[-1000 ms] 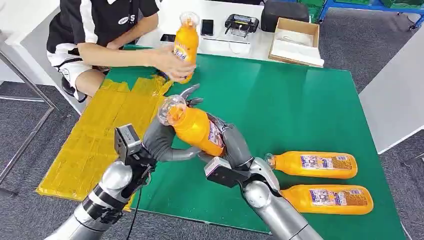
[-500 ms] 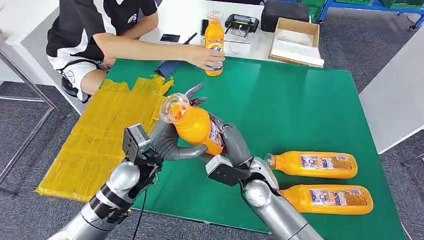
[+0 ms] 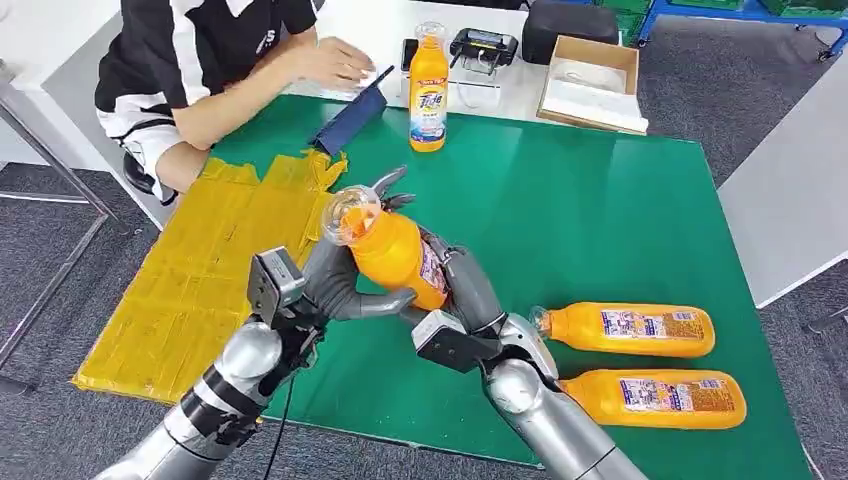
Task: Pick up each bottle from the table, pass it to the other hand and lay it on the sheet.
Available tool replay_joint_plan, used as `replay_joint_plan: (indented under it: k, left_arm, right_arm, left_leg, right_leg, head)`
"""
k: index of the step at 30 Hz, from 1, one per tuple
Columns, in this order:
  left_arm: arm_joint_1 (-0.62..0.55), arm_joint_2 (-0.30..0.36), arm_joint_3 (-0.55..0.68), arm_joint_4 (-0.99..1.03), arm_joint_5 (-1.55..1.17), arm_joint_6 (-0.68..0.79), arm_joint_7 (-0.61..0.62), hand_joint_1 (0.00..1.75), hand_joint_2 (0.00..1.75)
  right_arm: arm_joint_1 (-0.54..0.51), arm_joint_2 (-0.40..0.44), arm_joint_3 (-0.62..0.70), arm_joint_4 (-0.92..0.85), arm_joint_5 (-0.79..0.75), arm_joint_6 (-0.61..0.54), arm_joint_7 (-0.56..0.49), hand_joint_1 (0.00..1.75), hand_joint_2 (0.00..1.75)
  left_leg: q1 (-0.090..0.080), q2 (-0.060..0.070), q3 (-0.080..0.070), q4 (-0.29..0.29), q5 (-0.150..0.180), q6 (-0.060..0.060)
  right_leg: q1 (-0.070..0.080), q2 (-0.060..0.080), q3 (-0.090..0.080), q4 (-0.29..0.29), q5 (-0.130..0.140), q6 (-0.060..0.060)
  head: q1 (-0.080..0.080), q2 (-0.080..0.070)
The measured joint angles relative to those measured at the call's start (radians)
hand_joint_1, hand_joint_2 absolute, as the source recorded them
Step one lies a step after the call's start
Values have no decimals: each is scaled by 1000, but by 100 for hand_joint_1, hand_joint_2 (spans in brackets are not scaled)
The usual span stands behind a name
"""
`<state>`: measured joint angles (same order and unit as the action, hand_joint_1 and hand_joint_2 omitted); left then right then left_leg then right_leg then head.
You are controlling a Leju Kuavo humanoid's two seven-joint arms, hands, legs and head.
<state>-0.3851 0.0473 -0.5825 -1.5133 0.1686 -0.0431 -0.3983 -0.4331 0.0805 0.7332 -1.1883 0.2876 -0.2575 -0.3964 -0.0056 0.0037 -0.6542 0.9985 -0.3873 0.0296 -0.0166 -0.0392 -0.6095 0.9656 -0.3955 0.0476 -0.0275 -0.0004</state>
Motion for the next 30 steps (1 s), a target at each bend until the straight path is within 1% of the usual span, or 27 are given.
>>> replay_joint_plan:
  k: [13,20,30]
  left_arm:
    - [-15,-5,-14,18,-4,22,-25,175,175]
    - [-39,-33,-22,61,-35,52,-71,175,175]
    - [-55,-41,-29,91,-36,51,-94,175,175]
  right_arm:
    - [-10,1,8,12,-10,-18,-9,175,175]
    - [-21,31,8,25,-1,-43,21,175,175]
    - [-25,33,8,31,-4,-50,21,175,175]
  left_leg:
    - [0,0,0,0,0,0]
    - [0,0,0,0,0,0]
    - [0,0,0,0,0,0]
  right_leg:
    - [0,0,0,0,0,0]
    - [0,0,0,0,0,0]
    - [0,0,0,0,0,0]
  head:
    - [0,0]
    - [0,0]
    - [0,0]
